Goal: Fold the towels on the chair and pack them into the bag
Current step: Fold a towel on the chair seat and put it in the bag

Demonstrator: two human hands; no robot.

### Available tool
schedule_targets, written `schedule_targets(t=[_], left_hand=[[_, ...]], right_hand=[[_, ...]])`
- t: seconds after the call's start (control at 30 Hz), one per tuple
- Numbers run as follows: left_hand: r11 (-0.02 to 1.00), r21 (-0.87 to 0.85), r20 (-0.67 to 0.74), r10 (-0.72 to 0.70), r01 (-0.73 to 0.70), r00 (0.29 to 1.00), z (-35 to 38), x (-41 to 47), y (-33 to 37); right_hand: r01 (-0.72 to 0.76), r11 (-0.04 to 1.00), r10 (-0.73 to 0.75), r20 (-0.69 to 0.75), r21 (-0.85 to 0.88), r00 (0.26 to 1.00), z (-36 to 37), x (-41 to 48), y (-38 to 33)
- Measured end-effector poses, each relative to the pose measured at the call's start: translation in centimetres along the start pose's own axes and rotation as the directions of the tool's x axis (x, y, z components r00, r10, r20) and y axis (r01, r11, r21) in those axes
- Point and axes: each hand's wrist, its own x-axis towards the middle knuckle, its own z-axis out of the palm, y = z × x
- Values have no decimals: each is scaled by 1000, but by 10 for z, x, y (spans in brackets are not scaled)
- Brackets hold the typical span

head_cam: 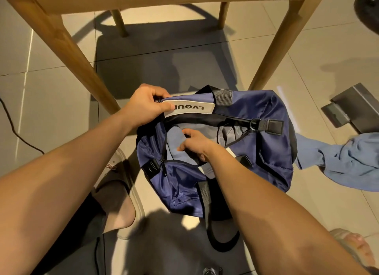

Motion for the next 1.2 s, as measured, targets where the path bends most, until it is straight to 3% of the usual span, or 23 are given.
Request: schedule_targets(t=[0.17, 0.27, 0.33, 0.43, 0.6, 0.7, 0.9, 1.07, 1.13, 1.2], left_hand=[[998, -4, 12, -58, 58, 998, -3, -2, -5], [999, -4, 4, -52, 52, 999, -2, 0, -6], [999, -5, 0, -49, 49, 999, -1, 1, -7], [1000, 2, 5, -11, 11, 1000, 1, 4, -7], [1000, 16, 26, 23, -23, 999, 0, 7, -9], [1000, 6, 25, 0, -1, 1000, 1, 5, -15], [993, 116, 37, 8, -12, 999, 2, 5, -26], [993, 113, -80, 52, -43, 995, 12, 3, -29], [993, 77, -118, 100, -92, 988, 13, 5, -19], [977, 143, -104, 172, -156, 980, 11, 9, -10]], right_hand=[[21, 944, -121, -287, -330, 950, -6, -7, 3], [-34, 890, -156, -371, -456, 915, -4, -4, 7], [-28, 910, -131, -350, -414, 928, 1, -1, 6], [39, 982, -78, -210, -186, 975, 13, 3, 2], [63, 879, -185, -215, -473, 959, 17, 9, -5], [71, 872, -217, -253, -484, 943, 12, 7, -3], [104, 989, -122, -185, -104, 975, 6, 7, 5], [140, 960, -202, -255, -243, 946, 19, 11, 8], [169, 929, -249, -219, -328, 943, 29, 11, 6], [192, 936, -250, -177, -294, 952, 31, 12, 3]])
